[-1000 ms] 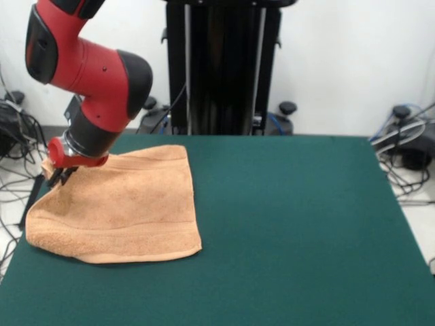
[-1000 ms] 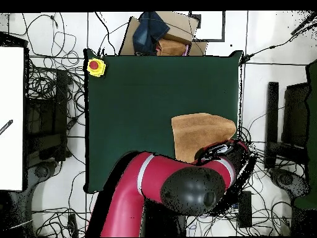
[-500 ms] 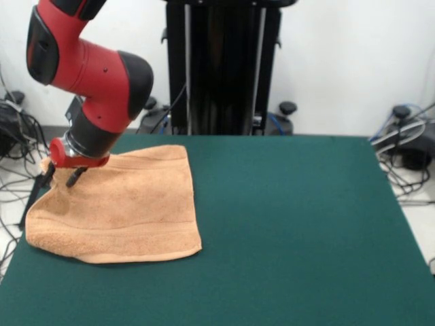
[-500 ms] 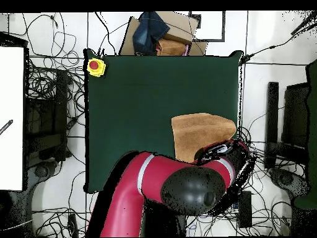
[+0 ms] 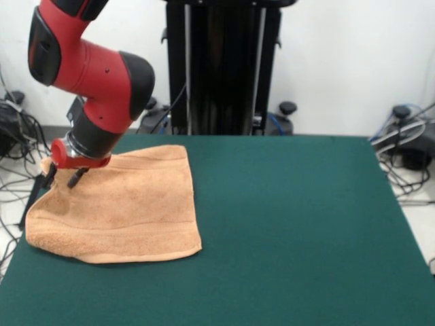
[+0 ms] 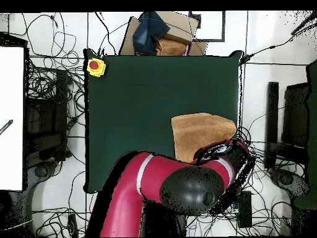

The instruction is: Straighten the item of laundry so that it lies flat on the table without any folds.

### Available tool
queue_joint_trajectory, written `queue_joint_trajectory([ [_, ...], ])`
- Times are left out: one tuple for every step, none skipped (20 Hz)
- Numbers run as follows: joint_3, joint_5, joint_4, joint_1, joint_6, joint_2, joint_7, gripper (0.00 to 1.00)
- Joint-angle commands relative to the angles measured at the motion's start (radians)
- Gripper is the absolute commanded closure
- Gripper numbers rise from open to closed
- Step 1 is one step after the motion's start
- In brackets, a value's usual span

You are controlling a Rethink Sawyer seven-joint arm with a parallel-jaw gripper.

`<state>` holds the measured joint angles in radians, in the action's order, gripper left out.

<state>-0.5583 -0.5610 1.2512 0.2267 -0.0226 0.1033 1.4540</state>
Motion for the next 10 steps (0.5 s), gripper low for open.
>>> queue_joint_trajectory([
  [0.133, 0.056, 0.001, -0.041, -0.031, -0.019, 0.157, 0.00],
  [0.129, 0.060, 0.011, -0.046, -0.027, -0.027, 0.164, 0.00],
  [0.123, 0.062, 0.020, -0.053, -0.031, -0.035, 0.168, 0.00],
  [0.114, 0.065, 0.029, -0.062, -0.031, -0.042, 0.176, 0.00],
  [0.101, 0.068, 0.039, -0.073, -0.029, -0.049, 0.185, 0.00],
  [0.092, 0.071, 0.046, -0.081, -0.032, -0.055, 0.192, 0.00],
  [0.079, 0.072, 0.057, -0.090, -0.027, -0.061, 0.200, 0.00],
  [0.077, 0.074, 0.065, -0.094, -0.031, -0.069, 0.203, 0.00],
  [0.076, 0.076, 0.072, -0.098, -0.031, -0.074, 0.206, 0.00],
  [0.081, 0.076, 0.078, -0.098, -0.034, -0.083, 0.203, 0.00],
])
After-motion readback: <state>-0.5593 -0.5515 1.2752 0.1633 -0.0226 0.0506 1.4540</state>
